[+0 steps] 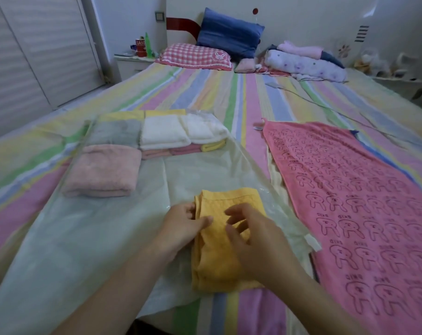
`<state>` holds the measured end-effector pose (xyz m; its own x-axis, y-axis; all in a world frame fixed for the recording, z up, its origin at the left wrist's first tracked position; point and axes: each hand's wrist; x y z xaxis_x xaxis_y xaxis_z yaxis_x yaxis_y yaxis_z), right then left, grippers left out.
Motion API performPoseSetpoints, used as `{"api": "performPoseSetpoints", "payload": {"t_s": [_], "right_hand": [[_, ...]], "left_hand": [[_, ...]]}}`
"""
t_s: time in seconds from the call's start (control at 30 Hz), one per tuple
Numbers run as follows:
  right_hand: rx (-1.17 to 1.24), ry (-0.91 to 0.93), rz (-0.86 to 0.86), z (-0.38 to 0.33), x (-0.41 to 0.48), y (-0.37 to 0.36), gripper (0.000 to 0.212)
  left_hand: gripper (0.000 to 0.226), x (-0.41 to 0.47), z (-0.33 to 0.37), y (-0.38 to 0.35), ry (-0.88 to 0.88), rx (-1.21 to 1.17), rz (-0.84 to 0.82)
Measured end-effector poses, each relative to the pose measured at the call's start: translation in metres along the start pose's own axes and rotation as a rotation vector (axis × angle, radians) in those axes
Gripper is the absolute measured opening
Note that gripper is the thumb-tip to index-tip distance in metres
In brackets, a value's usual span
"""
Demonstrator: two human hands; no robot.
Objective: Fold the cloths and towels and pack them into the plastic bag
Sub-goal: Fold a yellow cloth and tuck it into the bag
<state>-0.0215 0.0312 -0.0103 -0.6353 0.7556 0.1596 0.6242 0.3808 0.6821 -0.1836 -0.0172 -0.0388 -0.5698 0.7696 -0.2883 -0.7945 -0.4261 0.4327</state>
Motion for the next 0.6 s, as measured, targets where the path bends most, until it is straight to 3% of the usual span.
{"api": "performPoseSetpoints", "payload": {"t_s": [0.1, 0.2, 0.3, 0.37, 0.4, 0.47, 0.53, 0.6], "right_hand": [[-0.229, -0.08, 0.173, 0.021, -0.003, 0.015, 0.036], [-0.192, -0.372, 0.007, 0.035, -0.003, 0.016, 0.064], [-0.146, -0.42, -0.134, 0.038, 0.0, 0.016, 0.079], [-0.019, -0.442, -0.212, 0.037, 0.003, 0.017, 0.083], [0.052, -0.455, -0.237, 0.037, 0.005, 0.017, 0.081], [0.094, -0.451, -0.207, 0.039, 0.01, 0.021, 0.076], [0.034, -0.411, -0.134, 0.041, 0.016, 0.03, 0.07], [-0.101, -0.302, -0.082, 0.037, 0.02, 0.038, 0.066]], "left_hand": [[0.015, -0.003, 0.001, -0.001, -0.035, 0.027, 0.02], [0.015, -0.005, -0.003, 0.002, -0.063, 0.069, 0.026], [0.054, -0.014, -0.007, 0.002, -0.168, 0.371, 0.187], [0.073, -0.027, -0.007, -0.001, -0.404, 0.605, 0.348], [0.073, -0.031, -0.007, -0.003, -0.541, 0.682, 0.343], [0.073, -0.034, -0.01, -0.007, -0.692, 0.87, 0.176], [0.086, -0.033, -0.019, -0.013, -0.704, 1.011, -0.006], [0.092, -0.033, -0.027, -0.02, -0.696, 1.031, -0.068]]}}
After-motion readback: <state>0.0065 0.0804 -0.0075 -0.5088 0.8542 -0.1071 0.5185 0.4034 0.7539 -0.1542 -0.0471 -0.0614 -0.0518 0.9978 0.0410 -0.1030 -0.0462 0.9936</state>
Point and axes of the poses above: each hand's wrist, its own x-axis towards the middle knuckle, its own y-axis out of the back of the hand, z = x × y, and after that the axes turned 7 degrees about x, right-handed
